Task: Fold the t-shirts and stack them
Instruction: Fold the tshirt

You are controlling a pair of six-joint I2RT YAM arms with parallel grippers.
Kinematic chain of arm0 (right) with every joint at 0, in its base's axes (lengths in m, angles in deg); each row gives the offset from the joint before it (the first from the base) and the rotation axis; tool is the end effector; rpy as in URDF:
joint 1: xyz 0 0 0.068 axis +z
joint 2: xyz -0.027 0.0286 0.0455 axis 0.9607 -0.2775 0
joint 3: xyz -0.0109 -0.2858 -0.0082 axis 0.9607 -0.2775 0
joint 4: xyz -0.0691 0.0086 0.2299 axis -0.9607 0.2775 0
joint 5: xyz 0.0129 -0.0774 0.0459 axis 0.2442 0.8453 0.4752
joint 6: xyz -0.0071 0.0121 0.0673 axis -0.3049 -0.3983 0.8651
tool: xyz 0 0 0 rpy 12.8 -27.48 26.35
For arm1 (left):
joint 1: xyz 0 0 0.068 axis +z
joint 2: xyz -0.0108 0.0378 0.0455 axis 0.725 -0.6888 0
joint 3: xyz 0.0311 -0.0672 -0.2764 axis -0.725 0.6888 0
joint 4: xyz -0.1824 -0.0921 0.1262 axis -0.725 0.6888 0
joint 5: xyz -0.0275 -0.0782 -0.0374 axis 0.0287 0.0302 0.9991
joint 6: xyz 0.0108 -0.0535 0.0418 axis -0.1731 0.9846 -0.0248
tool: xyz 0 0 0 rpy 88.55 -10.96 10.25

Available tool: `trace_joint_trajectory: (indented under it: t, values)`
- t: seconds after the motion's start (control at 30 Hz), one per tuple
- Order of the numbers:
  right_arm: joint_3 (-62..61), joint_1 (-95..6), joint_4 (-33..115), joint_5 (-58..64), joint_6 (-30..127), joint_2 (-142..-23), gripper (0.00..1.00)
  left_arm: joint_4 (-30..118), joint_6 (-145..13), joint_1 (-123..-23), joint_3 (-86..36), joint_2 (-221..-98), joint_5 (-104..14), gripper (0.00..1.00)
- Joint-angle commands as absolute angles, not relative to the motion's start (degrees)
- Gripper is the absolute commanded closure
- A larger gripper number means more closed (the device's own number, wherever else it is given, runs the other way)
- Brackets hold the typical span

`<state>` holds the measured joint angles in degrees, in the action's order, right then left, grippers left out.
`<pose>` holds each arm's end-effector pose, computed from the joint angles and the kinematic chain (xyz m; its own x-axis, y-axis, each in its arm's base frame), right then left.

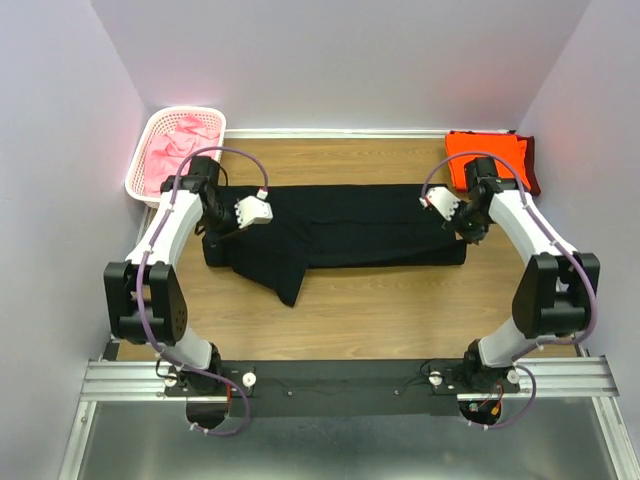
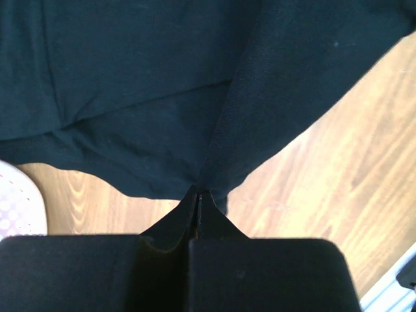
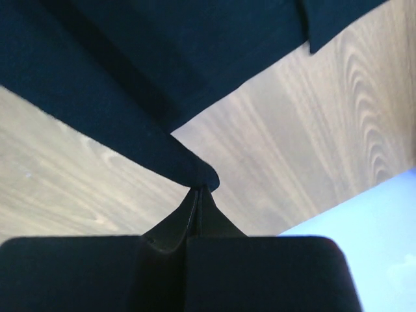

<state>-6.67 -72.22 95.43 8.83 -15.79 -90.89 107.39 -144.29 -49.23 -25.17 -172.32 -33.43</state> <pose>0.2796 0.0098 0.2468 -0.4864 -0.8578 -0.1663 -0.8328 0.5127 -0.2086 0.2675 -0.0321 0.2665 -0.2643 0.8796 -0.3955 0.9444 0.3193 0.0789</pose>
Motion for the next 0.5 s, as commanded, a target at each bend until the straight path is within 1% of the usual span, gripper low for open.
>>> trace_joint_trajectory:
  t: [0.0,0.13,0.47]
  values:
    - [-2.61,-72.83,95.00,8.13,-17.77,-97.04,0.99,106.54,-143.47,-47.96,-31.19,-176.97,-32.21,1.00]
    - [1.35,-73.18,94.91,8.31,-18.21,-101.27,1.00,107.33,-143.03,-47.35,-36.21,-181.91,-31.95,1.00]
    - [10.22,-73.62,94.65,8.66,-18.74,-111.11,0.99,105.84,-141.11,-46.91,-44.04,-190.96,-31.42,1.00]
